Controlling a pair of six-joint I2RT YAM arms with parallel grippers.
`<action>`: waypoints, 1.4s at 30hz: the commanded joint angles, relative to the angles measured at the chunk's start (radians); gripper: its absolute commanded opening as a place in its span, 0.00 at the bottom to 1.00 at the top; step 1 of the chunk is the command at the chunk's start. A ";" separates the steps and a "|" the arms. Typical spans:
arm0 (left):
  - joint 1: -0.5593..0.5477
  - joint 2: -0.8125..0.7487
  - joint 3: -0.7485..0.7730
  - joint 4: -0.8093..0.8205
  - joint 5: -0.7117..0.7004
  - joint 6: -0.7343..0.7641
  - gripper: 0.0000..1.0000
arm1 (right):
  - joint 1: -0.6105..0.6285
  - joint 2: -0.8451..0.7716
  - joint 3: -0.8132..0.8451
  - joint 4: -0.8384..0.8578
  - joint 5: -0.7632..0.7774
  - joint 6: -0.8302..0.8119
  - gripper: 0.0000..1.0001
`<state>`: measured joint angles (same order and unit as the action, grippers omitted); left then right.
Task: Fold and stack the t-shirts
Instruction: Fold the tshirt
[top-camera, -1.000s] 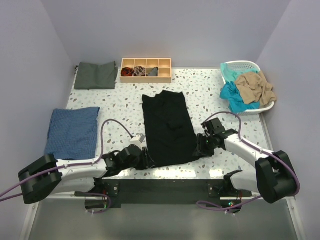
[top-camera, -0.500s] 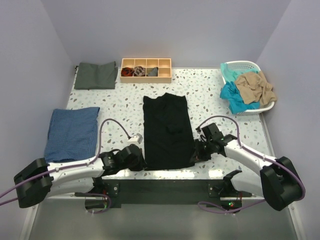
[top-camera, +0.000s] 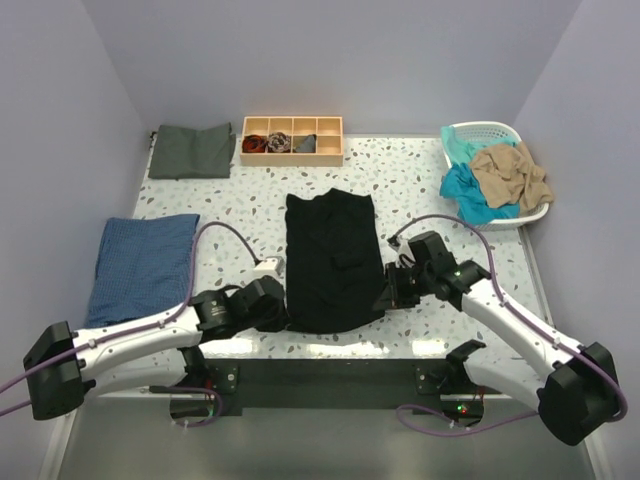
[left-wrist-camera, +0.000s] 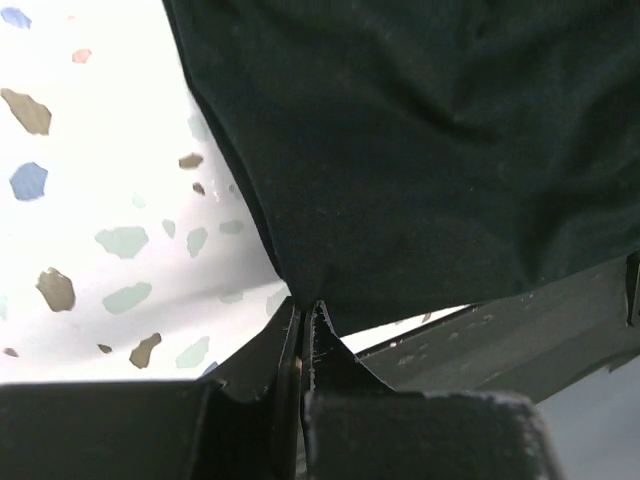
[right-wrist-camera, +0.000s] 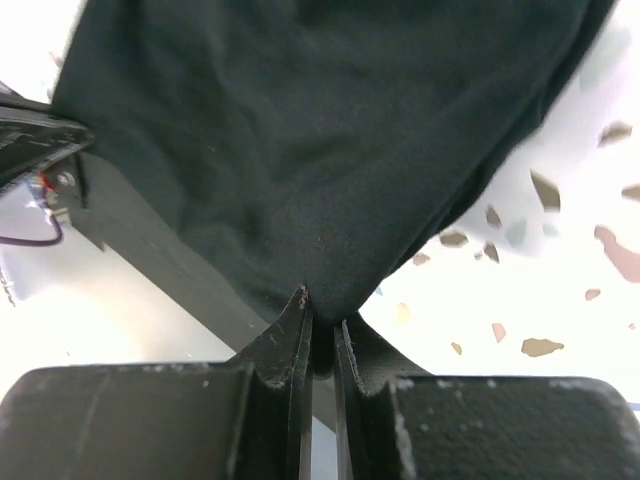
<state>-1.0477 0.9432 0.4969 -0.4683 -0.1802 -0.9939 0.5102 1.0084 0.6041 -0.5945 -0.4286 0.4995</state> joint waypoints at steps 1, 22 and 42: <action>-0.003 0.042 0.124 -0.061 -0.108 0.050 0.00 | 0.004 0.042 0.136 -0.036 0.030 -0.058 0.04; 0.400 0.469 0.532 0.111 -0.038 0.418 0.00 | -0.016 0.565 0.695 -0.037 0.177 -0.185 0.04; 0.701 1.063 1.064 0.287 0.255 0.590 0.00 | -0.231 1.246 1.408 -0.094 0.059 -0.207 0.01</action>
<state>-0.4046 1.9358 1.4799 -0.2943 -0.0036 -0.4435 0.3035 2.1662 1.8854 -0.6872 -0.3382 0.2970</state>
